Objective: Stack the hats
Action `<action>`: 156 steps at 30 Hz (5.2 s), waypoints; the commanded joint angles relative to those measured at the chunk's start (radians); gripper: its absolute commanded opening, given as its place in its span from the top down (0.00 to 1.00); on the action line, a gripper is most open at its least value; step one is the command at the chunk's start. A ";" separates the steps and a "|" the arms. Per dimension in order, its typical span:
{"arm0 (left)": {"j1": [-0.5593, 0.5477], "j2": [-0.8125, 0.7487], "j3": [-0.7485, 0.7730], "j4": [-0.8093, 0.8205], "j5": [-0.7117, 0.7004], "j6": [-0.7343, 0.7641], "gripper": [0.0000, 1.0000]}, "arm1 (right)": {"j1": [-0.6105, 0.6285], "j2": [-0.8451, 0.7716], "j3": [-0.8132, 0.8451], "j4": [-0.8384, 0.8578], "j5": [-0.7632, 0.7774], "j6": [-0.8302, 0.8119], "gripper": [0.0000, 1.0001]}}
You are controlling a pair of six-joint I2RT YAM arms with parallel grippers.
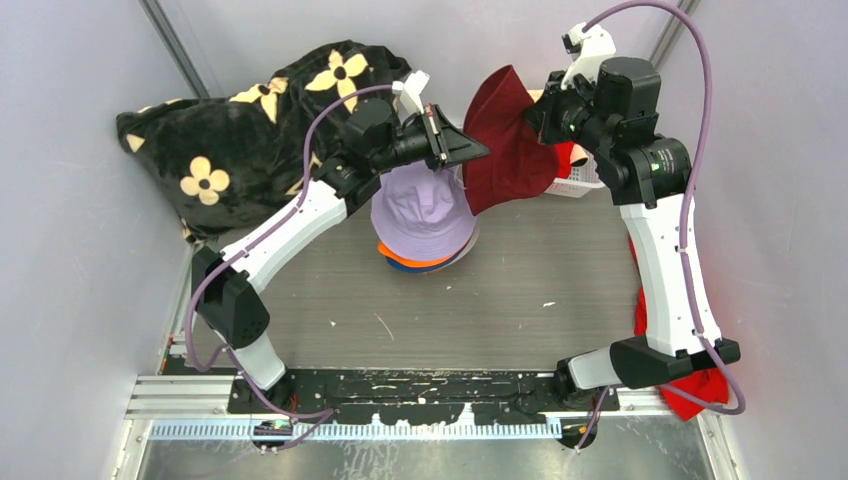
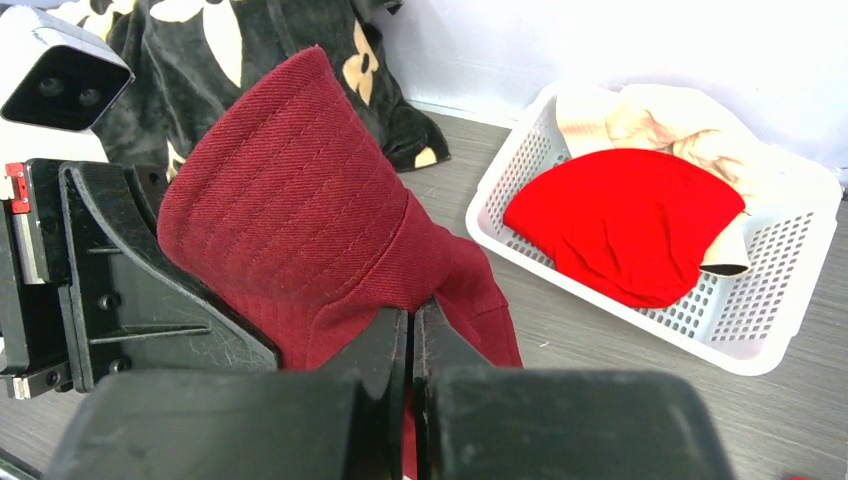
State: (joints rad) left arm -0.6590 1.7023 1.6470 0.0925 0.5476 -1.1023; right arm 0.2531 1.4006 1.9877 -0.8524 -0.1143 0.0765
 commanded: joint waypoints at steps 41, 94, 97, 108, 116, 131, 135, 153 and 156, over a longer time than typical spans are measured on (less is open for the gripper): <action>0.220 -0.281 -0.291 -0.123 0.082 -0.011 1.00 | -0.007 -0.028 -0.153 0.337 -0.357 0.057 0.78; 0.437 -0.330 -0.968 0.525 0.050 -0.108 0.97 | 0.032 0.129 -0.612 0.603 -0.244 0.126 0.53; 0.442 -0.322 -0.986 0.553 0.056 -0.113 0.91 | 0.040 0.143 -0.615 0.610 -0.239 0.126 0.53; 0.489 -0.367 -1.013 0.585 0.090 -0.109 0.58 | 0.057 0.151 -0.648 0.605 -0.224 0.116 0.53; 0.495 -0.336 -1.050 0.720 0.102 -0.133 0.48 | 0.074 0.122 -0.710 0.624 -0.214 0.120 0.53; 0.495 -0.082 -1.093 1.337 0.117 -0.370 1.00 | 0.084 0.103 -0.756 0.629 -0.203 0.120 0.53; 0.495 -0.076 -1.128 1.337 0.126 -0.355 1.00 | 0.086 0.103 -0.775 0.635 -0.203 0.120 0.53; 0.452 0.055 -1.250 1.337 0.160 -0.266 1.00 | 0.107 0.124 -0.822 0.664 -0.196 0.124 0.53; 0.450 0.094 -1.241 1.337 0.157 -0.254 1.00 | 0.107 0.132 -0.829 0.667 -0.194 0.125 0.53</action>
State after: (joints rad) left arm -0.2008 1.7462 0.4103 1.4223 0.6785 -1.4269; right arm 0.3405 1.5440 1.1790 -0.1829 -0.2920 0.1978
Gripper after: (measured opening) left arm 0.012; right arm 0.468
